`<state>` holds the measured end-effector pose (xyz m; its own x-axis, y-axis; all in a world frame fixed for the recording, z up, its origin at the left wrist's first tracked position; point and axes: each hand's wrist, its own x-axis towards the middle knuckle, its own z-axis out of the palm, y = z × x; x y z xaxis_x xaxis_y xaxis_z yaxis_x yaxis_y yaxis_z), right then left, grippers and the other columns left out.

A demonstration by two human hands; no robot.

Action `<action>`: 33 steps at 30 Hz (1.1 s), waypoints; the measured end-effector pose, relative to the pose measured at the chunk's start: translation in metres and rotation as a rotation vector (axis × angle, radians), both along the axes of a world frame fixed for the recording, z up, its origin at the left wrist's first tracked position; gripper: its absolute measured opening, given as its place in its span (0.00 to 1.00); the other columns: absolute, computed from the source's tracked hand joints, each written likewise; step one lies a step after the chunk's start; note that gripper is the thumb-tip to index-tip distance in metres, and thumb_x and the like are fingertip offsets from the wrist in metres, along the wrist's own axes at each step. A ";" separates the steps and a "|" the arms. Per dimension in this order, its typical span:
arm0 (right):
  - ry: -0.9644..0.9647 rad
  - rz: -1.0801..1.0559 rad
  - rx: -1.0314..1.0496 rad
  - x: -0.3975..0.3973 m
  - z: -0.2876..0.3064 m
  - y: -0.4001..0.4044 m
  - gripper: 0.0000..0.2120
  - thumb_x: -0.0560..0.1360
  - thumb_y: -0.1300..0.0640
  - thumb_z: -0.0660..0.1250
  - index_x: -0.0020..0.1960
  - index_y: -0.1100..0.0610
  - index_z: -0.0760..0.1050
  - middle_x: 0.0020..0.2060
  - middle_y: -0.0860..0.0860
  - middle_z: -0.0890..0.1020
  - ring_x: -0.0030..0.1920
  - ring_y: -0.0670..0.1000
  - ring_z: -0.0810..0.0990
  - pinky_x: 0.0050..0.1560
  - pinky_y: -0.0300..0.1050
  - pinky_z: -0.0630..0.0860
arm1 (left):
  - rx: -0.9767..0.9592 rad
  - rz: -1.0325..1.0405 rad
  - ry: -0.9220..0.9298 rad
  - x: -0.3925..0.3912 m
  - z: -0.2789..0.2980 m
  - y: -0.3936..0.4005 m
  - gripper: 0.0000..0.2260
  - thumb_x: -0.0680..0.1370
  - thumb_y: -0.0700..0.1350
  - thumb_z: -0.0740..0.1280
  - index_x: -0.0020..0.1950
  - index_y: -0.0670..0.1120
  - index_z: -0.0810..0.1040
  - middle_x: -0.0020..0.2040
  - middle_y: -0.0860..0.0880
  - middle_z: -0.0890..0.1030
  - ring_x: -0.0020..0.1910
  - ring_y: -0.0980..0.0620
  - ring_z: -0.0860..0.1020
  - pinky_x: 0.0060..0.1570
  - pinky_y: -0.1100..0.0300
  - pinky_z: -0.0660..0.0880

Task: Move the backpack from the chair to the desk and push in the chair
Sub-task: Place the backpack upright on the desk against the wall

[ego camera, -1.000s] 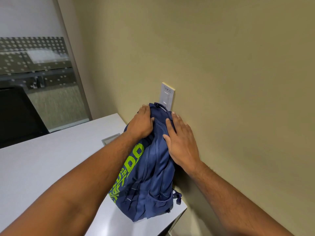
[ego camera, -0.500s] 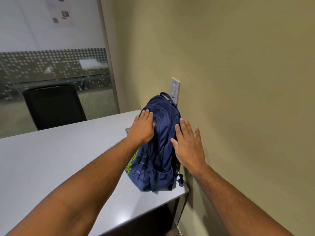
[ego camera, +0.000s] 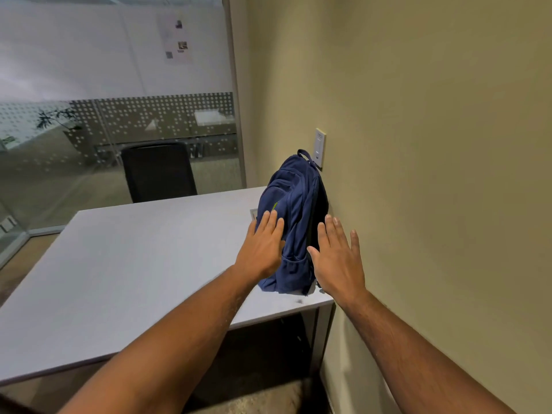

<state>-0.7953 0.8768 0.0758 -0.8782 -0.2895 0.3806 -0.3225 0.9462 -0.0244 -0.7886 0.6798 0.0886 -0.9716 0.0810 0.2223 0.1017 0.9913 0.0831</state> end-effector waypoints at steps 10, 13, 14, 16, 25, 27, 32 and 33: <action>-0.018 -0.006 -0.051 0.051 0.010 0.012 0.32 0.83 0.41 0.40 0.81 0.57 0.51 0.81 0.55 0.52 0.81 0.54 0.47 0.77 0.63 0.50 | -0.018 0.008 0.001 0.056 0.008 0.007 0.27 0.87 0.54 0.48 0.83 0.46 0.46 0.83 0.45 0.42 0.81 0.45 0.41 0.75 0.48 0.37; -0.020 -0.019 -0.078 0.065 0.013 0.013 0.34 0.81 0.40 0.38 0.81 0.58 0.49 0.81 0.56 0.51 0.81 0.54 0.47 0.78 0.63 0.49 | -0.017 -0.011 -0.001 0.068 0.009 0.008 0.28 0.86 0.56 0.46 0.83 0.46 0.46 0.83 0.45 0.42 0.81 0.47 0.40 0.76 0.48 0.38; -0.019 -0.023 -0.085 0.070 0.012 0.012 0.35 0.80 0.40 0.36 0.81 0.58 0.49 0.81 0.56 0.51 0.81 0.54 0.48 0.78 0.63 0.49 | -0.018 -0.016 -0.003 0.073 0.009 0.008 0.28 0.86 0.57 0.45 0.83 0.46 0.46 0.83 0.45 0.42 0.81 0.47 0.40 0.76 0.48 0.38; -0.030 -0.032 -0.091 0.080 0.012 0.010 0.36 0.79 0.39 0.34 0.81 0.58 0.48 0.81 0.56 0.50 0.81 0.54 0.47 0.78 0.63 0.48 | -0.020 -0.025 -0.005 0.080 0.008 0.006 0.28 0.86 0.57 0.45 0.83 0.47 0.46 0.83 0.46 0.42 0.81 0.47 0.41 0.76 0.49 0.37; -0.066 -0.105 -0.089 0.148 -0.002 -0.008 0.36 0.79 0.39 0.34 0.81 0.58 0.47 0.81 0.56 0.49 0.81 0.54 0.46 0.78 0.62 0.49 | -0.003 -0.107 -0.023 0.133 -0.009 -0.014 0.27 0.86 0.56 0.46 0.83 0.46 0.47 0.83 0.46 0.43 0.81 0.48 0.40 0.77 0.48 0.39; -0.068 -0.133 -0.071 0.168 -0.005 -0.016 0.35 0.81 0.40 0.37 0.81 0.58 0.49 0.81 0.56 0.51 0.81 0.54 0.47 0.78 0.62 0.50 | 0.010 -0.124 -0.029 0.148 -0.012 -0.024 0.28 0.86 0.56 0.46 0.83 0.46 0.47 0.83 0.46 0.43 0.81 0.48 0.40 0.77 0.48 0.39; -0.070 -0.200 -0.055 0.227 -0.019 -0.044 0.31 0.83 0.43 0.48 0.80 0.59 0.53 0.81 0.56 0.55 0.80 0.55 0.51 0.77 0.63 0.52 | 0.061 -0.177 -0.057 0.200 -0.025 -0.058 0.27 0.86 0.56 0.46 0.83 0.46 0.48 0.83 0.46 0.44 0.81 0.48 0.42 0.79 0.46 0.42; -0.069 -0.212 -0.053 0.241 -0.021 -0.051 0.31 0.83 0.44 0.50 0.80 0.59 0.53 0.80 0.56 0.55 0.80 0.55 0.51 0.77 0.63 0.52 | 0.064 -0.190 -0.063 0.211 -0.028 -0.066 0.27 0.86 0.56 0.47 0.83 0.45 0.48 0.83 0.46 0.44 0.82 0.48 0.42 0.79 0.46 0.43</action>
<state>-0.5544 0.8255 0.0548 -0.9417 -0.0768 0.3276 -0.1122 0.9895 -0.0906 -0.5778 0.6136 0.0608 -0.9523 0.2523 0.1717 0.2793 0.9473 0.1570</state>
